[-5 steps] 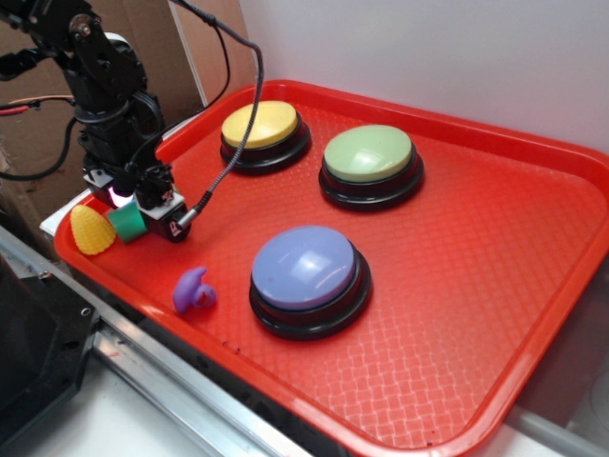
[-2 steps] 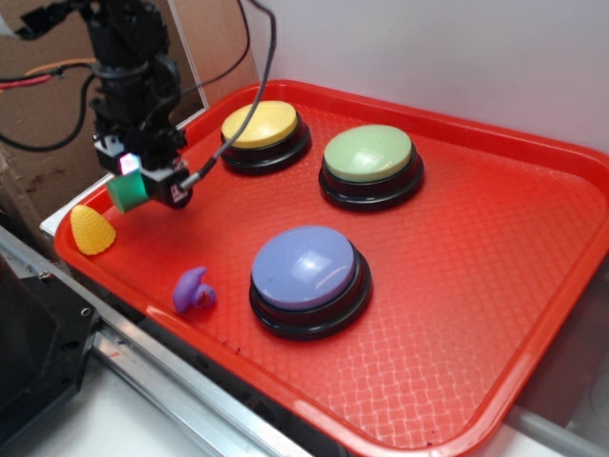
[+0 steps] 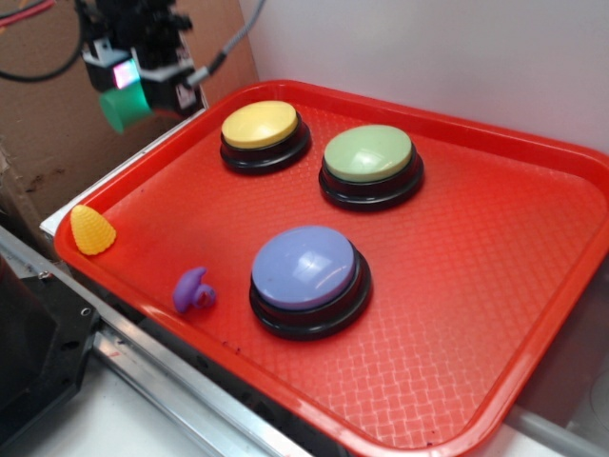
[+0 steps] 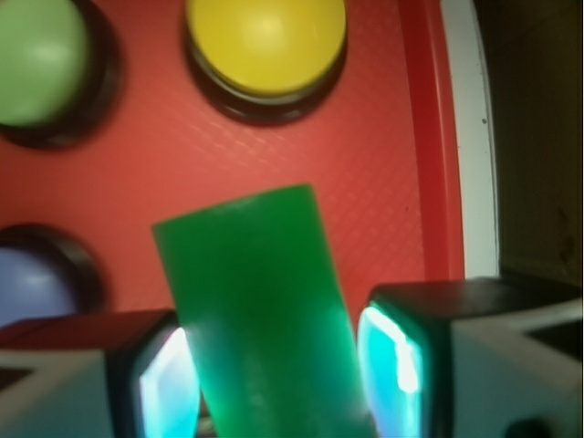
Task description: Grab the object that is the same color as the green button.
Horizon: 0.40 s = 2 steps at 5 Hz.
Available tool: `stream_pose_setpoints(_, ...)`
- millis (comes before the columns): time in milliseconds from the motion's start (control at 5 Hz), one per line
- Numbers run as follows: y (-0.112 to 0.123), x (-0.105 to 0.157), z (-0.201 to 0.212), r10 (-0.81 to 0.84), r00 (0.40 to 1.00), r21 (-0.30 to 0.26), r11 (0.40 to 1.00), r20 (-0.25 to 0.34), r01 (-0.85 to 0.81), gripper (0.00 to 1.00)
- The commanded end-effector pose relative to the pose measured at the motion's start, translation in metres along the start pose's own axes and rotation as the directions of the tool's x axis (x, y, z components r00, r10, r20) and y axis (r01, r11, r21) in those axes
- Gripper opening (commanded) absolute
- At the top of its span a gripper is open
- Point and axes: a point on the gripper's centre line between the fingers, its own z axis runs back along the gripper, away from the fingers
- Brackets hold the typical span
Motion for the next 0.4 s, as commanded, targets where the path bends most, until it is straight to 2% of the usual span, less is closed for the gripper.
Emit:
stream_pose_setpoints(0, -0.022, 0.001, 0.058, -0.002, 0.993, -0.048, 0.999, 0.119, 0.008, 0.00)
stream_pose_setpoints(200, -0.028, 0.003, 0.048, -0.016, 0.993, -0.007, 1.000, 0.119, 0.017, 0.00)
